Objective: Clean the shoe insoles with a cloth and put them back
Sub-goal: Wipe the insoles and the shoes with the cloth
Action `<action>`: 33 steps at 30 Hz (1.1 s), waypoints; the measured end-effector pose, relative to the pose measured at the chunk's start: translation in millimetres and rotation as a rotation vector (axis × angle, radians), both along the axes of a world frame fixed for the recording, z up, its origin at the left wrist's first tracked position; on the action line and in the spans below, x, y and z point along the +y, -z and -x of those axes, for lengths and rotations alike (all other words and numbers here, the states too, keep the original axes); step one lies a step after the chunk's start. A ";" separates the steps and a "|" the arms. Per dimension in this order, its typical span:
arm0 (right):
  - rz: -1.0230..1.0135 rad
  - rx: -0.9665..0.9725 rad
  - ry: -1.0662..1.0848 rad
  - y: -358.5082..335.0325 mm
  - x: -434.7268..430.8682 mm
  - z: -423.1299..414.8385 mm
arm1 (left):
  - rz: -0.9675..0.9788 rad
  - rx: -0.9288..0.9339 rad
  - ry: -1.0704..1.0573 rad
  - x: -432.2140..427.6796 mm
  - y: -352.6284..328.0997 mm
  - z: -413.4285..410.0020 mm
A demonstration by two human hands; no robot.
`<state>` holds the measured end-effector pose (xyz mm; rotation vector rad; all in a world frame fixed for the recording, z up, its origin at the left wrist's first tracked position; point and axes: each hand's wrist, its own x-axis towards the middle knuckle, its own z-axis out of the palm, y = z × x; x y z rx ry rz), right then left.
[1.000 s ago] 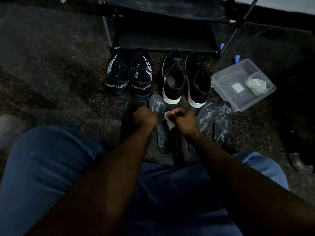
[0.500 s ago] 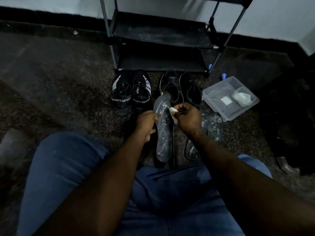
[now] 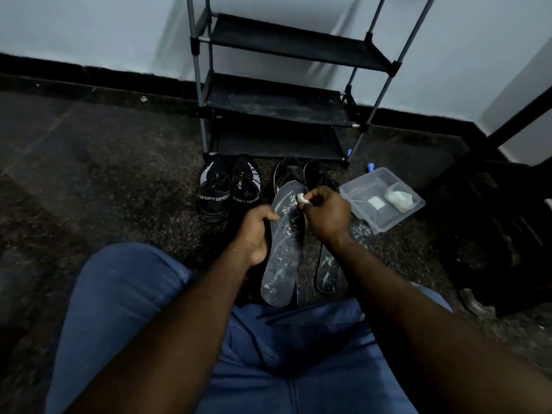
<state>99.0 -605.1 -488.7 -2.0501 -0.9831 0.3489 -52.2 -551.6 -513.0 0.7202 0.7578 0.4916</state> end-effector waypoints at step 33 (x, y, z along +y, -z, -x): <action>-0.016 -0.215 -0.045 -7.9 -9.3 25.1 | 0.238 -0.256 0.030 -5.7 -5.0 -8.1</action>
